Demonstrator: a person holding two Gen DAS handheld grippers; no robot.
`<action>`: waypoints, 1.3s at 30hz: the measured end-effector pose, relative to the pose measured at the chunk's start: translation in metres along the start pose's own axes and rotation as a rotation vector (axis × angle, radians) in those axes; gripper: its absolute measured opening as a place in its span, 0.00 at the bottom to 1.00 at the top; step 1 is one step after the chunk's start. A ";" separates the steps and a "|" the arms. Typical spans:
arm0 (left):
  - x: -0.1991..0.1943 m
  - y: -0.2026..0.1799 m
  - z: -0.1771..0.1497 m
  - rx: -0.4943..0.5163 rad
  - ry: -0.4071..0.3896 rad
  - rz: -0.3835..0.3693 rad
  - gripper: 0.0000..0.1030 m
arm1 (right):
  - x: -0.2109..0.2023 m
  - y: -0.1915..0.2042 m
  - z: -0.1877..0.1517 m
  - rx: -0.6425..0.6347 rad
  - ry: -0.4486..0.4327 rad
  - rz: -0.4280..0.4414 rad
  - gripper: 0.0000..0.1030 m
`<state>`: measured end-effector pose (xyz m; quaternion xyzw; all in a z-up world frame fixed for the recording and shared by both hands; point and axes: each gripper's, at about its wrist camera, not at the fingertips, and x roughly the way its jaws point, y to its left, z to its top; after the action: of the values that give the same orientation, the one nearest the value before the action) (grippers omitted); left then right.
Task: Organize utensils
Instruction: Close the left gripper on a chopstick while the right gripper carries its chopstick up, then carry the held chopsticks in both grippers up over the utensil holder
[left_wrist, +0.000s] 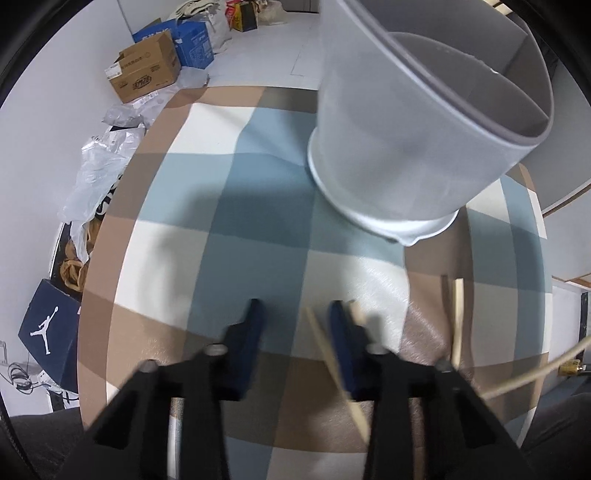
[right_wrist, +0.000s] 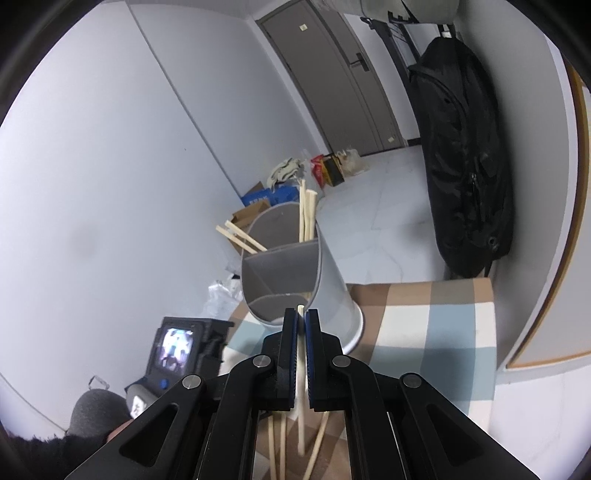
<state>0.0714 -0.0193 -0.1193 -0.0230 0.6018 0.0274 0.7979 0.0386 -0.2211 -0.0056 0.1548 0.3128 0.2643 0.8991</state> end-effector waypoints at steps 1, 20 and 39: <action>0.000 0.000 0.000 -0.004 0.003 -0.009 0.09 | -0.001 0.000 0.000 0.000 -0.002 0.001 0.03; -0.062 0.021 -0.019 -0.097 -0.245 -0.145 0.00 | -0.005 0.010 -0.004 -0.026 -0.021 -0.014 0.03; -0.129 0.046 -0.020 0.029 -0.544 -0.242 0.00 | -0.014 0.054 0.000 -0.119 -0.049 -0.066 0.03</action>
<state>0.0139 0.0228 -0.0004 -0.0749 0.3593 -0.0714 0.9275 0.0084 -0.1849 0.0251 0.0971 0.2790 0.2490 0.9223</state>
